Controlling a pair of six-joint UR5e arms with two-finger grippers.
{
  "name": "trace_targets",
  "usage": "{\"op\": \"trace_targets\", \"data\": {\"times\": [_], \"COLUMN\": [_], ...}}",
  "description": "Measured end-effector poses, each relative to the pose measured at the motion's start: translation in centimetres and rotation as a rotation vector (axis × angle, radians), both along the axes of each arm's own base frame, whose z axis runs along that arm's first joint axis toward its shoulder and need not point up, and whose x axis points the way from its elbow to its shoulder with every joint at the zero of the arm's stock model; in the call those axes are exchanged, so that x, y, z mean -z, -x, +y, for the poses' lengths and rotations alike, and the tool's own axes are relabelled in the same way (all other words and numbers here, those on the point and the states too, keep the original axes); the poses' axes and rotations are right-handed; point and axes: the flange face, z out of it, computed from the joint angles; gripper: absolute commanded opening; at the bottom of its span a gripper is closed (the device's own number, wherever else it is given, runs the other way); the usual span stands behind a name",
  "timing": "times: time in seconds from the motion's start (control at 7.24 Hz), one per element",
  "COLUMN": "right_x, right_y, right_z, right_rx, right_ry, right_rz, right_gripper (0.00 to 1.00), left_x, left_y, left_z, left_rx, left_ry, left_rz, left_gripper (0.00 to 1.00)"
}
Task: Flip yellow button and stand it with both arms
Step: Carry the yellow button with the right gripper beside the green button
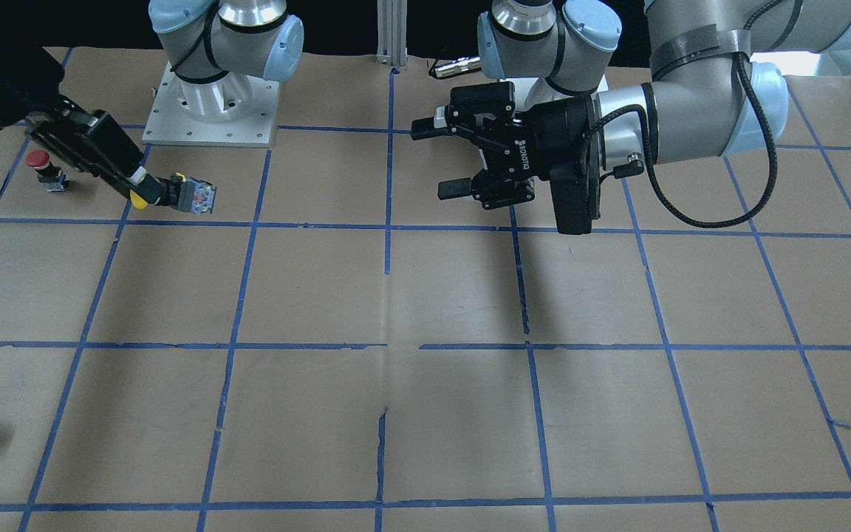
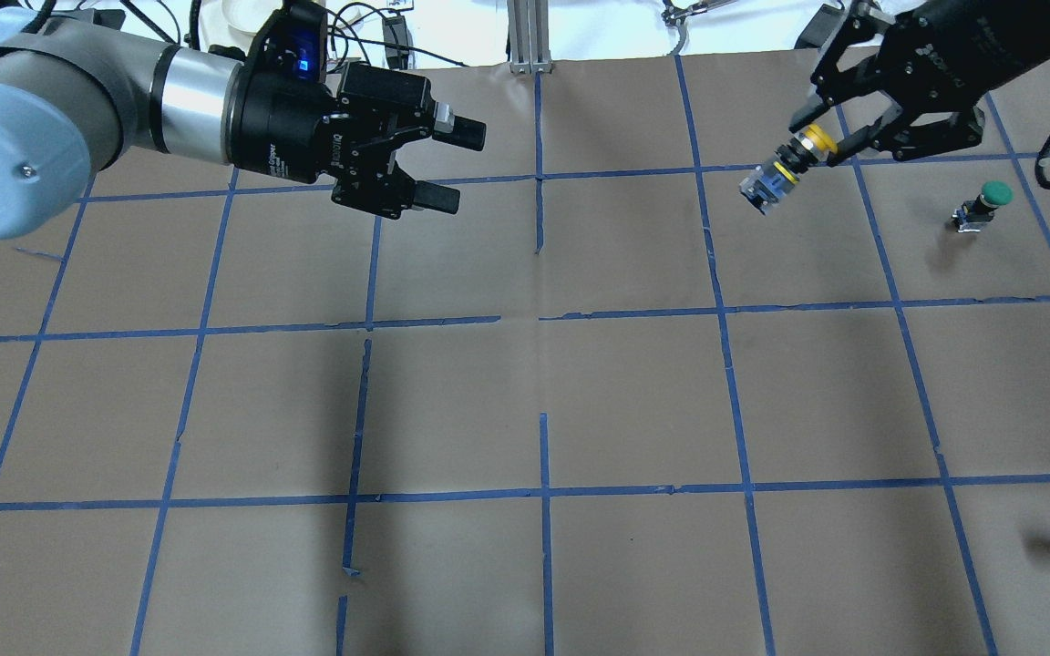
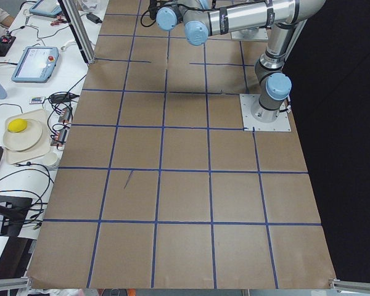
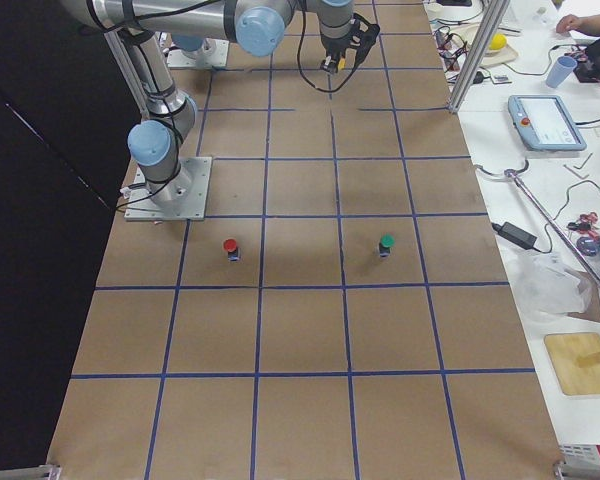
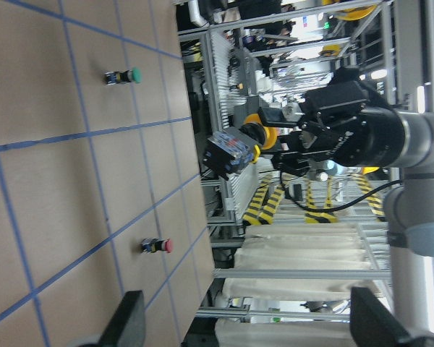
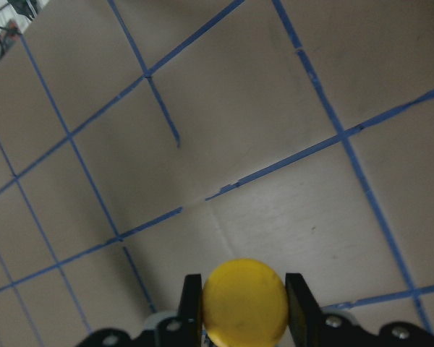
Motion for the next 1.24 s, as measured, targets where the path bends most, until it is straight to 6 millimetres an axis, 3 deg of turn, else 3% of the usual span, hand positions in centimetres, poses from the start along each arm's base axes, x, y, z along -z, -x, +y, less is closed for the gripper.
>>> {"op": "trace_targets", "data": {"times": [0.28,0.55,0.97,1.24], "right_x": [4.9,10.8,17.7,19.5], "right_y": [3.8,9.1,18.4,24.4], "right_z": [-1.4,-1.3,2.6,5.7], "right_rx": [-0.336,-0.587,-0.934,-1.134], "right_ry": [0.101,0.251,0.429,0.515], "right_rz": [0.149,0.257,0.385,0.427], "right_gripper": [0.09,0.08,0.08,0.08], "left_x": [-0.1,-1.1,-3.3,-3.5], "left_y": [-1.1,-2.1,-1.4,-1.1], "left_z": [-0.9,-1.9,-2.7,-3.0], "left_rx": [-0.041,-0.1,-0.17,-0.175], "left_ry": [-0.035,-0.015,-0.005,0.002], "left_rz": [-0.243,-0.462,-0.695,-0.733], "left_gripper": [0.98,0.97,0.97,0.98]}}
